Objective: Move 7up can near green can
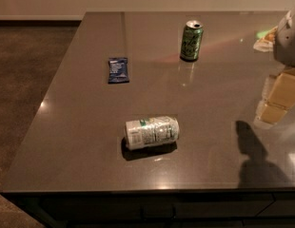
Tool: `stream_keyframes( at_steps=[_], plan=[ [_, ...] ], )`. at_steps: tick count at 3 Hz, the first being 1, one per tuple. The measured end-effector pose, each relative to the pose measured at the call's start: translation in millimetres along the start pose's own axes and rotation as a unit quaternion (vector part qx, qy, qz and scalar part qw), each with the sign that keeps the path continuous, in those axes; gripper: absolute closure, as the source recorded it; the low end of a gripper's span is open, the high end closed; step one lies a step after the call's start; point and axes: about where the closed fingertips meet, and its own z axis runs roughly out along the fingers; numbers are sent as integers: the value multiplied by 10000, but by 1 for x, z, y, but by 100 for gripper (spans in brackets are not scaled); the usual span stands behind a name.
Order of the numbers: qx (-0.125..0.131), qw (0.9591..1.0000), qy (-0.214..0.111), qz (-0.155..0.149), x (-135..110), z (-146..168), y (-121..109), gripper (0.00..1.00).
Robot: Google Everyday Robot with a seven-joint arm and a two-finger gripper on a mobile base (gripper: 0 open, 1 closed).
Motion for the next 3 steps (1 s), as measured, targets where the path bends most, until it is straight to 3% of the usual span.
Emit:
stream_keyframes(
  at_steps=[2,3],
  plan=[
    [23,9999,-94,-128,-11,0,-1,0],
    [-55,9986,-308,-429,-37,9,3,0]
  ],
)
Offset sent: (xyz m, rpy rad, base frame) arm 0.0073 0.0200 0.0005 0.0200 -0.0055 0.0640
